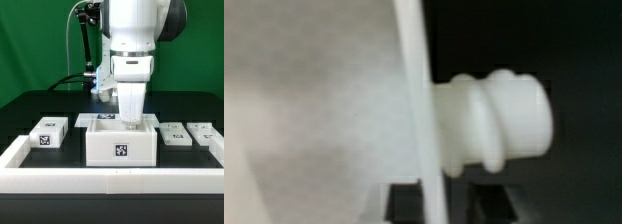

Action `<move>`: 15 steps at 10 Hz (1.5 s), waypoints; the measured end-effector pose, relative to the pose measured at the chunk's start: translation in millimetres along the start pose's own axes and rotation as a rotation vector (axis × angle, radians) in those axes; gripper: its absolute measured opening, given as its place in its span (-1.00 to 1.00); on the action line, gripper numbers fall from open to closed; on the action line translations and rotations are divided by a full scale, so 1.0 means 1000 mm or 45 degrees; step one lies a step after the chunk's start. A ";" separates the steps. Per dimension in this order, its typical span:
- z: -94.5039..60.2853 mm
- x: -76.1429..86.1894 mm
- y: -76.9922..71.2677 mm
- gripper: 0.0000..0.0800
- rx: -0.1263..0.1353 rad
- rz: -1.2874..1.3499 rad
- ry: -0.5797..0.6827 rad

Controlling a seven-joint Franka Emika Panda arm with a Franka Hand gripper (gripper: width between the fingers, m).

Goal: Assemble cabinet

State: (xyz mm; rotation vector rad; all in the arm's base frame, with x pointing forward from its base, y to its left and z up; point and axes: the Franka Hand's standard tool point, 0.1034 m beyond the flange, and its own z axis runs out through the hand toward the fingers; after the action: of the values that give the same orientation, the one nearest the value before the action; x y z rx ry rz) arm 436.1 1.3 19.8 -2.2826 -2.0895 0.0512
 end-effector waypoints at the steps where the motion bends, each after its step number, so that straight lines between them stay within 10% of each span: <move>1: -0.001 0.000 0.002 -0.91 -0.010 0.001 0.001; 6: -0.001 0.000 0.003 -0.91 -0.012 -0.001 0.002; 15: -0.004 0.039 0.060 -0.91 -0.081 -0.053 0.025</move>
Offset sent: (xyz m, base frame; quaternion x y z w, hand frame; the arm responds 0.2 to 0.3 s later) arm 0.0000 0.0000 0.0000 0.0000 0.0000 0.0000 1.0000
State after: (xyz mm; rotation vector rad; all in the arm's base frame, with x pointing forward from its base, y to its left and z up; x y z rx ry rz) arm 499.6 34.7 20.6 -2.2638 -2.1587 -0.0397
